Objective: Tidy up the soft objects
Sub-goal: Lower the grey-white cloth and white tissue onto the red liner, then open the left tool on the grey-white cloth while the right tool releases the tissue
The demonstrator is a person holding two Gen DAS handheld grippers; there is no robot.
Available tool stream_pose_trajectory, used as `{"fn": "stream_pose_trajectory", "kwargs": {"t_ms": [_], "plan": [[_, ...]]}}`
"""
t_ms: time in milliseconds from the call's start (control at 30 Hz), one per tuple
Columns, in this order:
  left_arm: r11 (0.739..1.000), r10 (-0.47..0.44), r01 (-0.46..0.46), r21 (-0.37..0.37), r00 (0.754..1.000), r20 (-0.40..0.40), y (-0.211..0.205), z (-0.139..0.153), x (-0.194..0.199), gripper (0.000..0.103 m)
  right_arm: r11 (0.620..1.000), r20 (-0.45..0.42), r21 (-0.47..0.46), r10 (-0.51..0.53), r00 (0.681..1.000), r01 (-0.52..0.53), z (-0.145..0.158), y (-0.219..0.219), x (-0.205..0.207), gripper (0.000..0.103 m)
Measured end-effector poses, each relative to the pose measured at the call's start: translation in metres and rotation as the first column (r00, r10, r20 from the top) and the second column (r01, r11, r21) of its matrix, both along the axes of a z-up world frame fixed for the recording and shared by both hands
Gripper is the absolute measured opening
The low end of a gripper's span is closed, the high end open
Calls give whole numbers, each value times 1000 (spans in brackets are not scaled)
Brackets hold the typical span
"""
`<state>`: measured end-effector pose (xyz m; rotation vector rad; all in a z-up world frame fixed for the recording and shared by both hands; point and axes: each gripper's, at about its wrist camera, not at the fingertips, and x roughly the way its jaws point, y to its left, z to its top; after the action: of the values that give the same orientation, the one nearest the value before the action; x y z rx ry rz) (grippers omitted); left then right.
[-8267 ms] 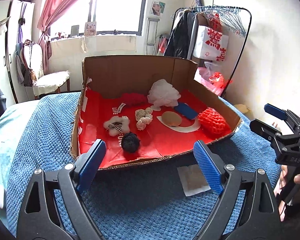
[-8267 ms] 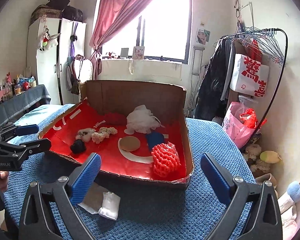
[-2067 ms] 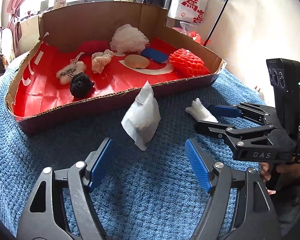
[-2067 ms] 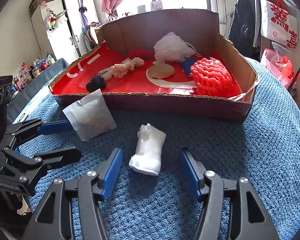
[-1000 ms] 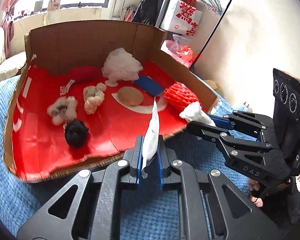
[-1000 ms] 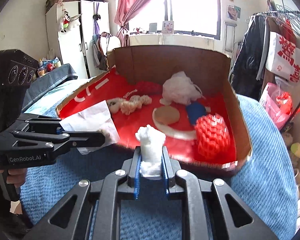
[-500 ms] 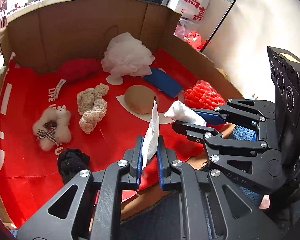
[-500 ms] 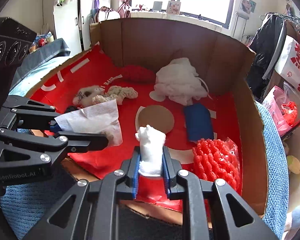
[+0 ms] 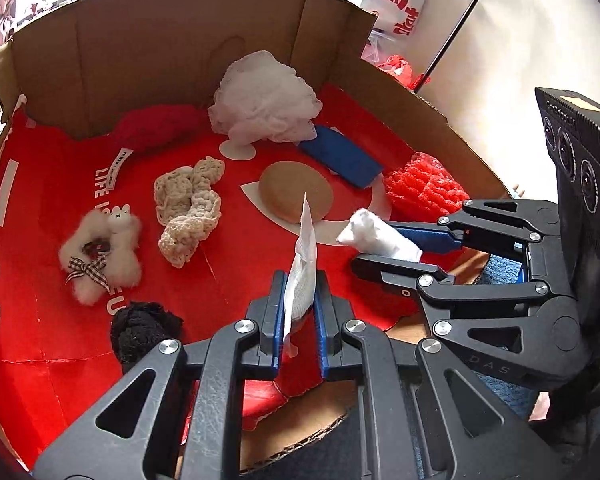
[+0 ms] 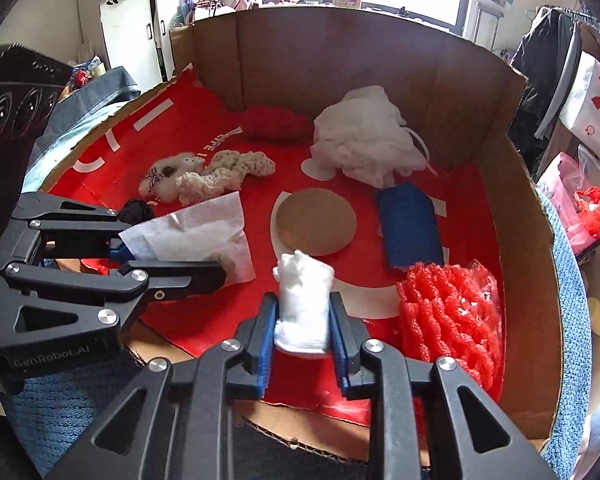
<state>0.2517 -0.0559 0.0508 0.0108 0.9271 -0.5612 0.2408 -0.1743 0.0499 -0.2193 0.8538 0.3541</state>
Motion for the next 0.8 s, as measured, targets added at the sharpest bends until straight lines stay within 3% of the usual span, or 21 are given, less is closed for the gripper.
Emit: {"fn": "stream_pose_trajectory", "kwargs": {"t_ms": [300, 800], "plan": [[1000, -4, 4, 21, 1000, -2, -1, 2, 2, 12, 1000, -40, 12, 1, 999, 0, -3, -3, 5, 40], [999, -17, 17, 43, 1000, 4, -5, 5, 3, 17, 1000, -48, 25, 13, 999, -12, -4, -3, 7, 41]]}}
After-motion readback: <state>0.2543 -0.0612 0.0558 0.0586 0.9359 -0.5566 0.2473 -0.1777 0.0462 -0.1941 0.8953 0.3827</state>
